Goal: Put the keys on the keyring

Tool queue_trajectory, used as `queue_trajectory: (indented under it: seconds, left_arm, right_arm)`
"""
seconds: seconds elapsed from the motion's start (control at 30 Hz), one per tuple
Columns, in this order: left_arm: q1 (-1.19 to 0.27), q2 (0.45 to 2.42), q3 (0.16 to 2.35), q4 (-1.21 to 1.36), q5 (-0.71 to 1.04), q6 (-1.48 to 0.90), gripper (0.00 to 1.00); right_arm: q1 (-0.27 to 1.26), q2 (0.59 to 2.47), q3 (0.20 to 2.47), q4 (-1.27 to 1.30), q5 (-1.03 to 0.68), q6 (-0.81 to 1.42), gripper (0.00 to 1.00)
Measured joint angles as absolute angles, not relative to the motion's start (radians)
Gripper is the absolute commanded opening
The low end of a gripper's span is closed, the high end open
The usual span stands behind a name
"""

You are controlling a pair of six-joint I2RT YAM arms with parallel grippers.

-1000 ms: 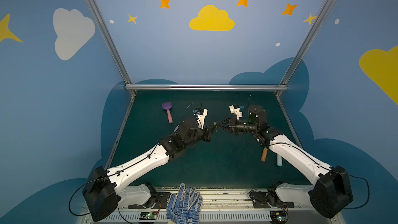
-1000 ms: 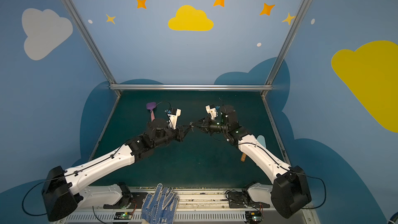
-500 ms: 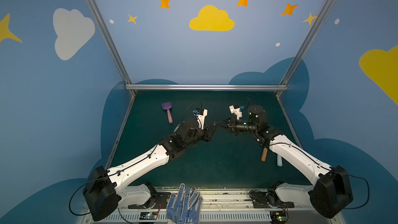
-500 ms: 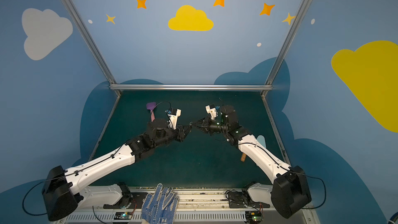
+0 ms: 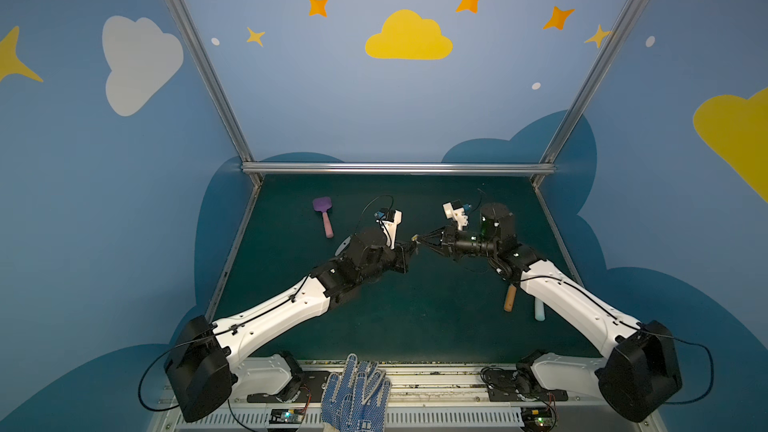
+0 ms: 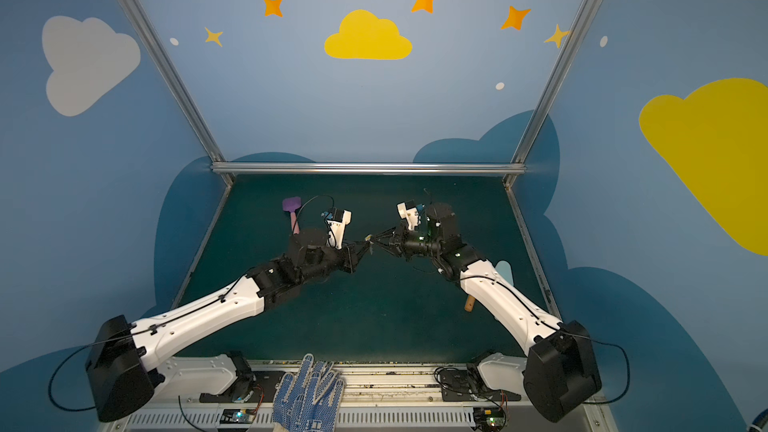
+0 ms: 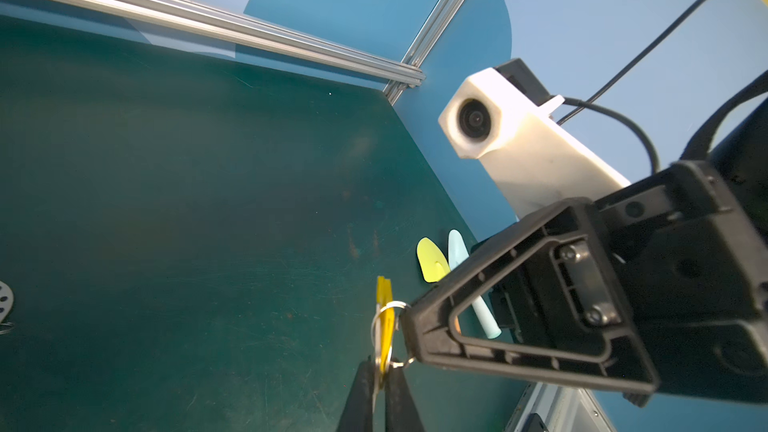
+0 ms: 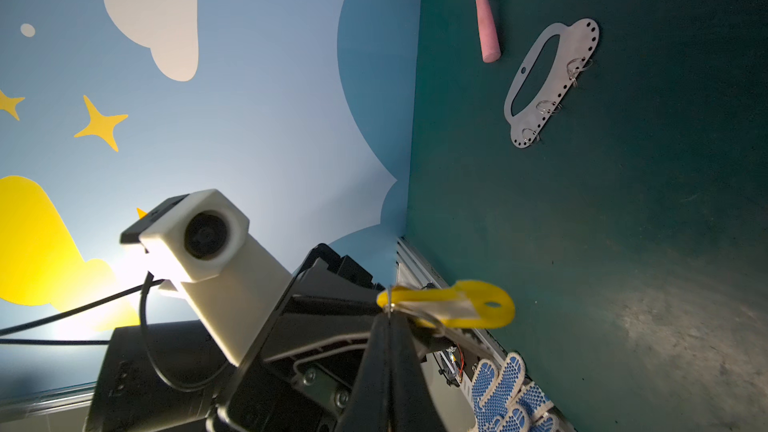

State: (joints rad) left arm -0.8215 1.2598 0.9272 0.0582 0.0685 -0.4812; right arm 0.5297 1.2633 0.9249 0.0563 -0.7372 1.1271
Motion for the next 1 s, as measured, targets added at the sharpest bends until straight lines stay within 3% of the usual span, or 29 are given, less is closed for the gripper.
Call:
queue_trajectory:
  seconds: [0.27,0.4,0.87,1.0]
  left_arm:
    - [-0.820,1.258,0.930,0.033,0.031,-0.465,0.24]
    - [-0.818,1.257,0.931,0.027,0.019,-0.464,0.25]
    - [-0.818,1.261,0.948,0.024,0.014,-0.452,0.04]
    - [-0.819,1.261,0.950,0.023,0.023,-0.444,0.04]
  right_arm:
    - [0.530,1.261,0.916,0.063,-0.737,1.129,0.00]
    - [0.530,1.261,0.916,0.063,-0.741,1.130,0.00]
    - [0.529,1.261,0.916,0.064,-0.744,1.130,0.00]
    - [0.524,1.264,0.916,0.064,-0.739,1.130,0.00]
